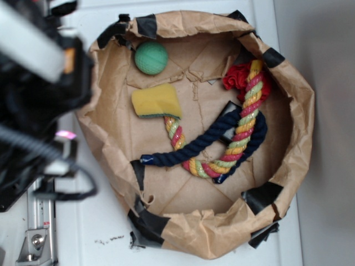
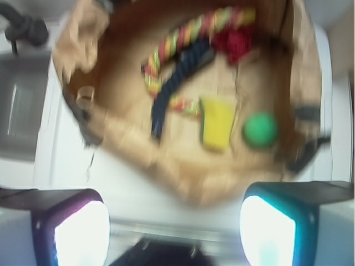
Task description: Grab the green sponge.
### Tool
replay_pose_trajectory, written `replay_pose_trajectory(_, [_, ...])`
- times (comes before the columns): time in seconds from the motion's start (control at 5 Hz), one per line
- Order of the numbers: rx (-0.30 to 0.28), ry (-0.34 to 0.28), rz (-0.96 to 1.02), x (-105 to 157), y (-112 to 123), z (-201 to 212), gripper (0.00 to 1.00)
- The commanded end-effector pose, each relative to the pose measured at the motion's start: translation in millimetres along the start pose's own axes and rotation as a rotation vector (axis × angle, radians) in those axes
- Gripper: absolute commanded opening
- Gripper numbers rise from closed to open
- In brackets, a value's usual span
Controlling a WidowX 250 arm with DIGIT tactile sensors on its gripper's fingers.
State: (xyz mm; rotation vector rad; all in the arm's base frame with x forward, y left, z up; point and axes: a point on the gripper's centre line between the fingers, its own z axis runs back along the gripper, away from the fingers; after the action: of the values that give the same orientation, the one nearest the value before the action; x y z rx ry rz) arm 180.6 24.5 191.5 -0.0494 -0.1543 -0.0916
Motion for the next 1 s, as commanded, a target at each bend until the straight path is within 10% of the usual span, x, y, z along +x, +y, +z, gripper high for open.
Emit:
replay_pose_trajectory(0.0, [0.025,-0.023,-0.058,43,54,-46,1.0])
replay_pose_trajectory(0.8, [-0.05,0.143,-0.379,24,23,-166,1.0])
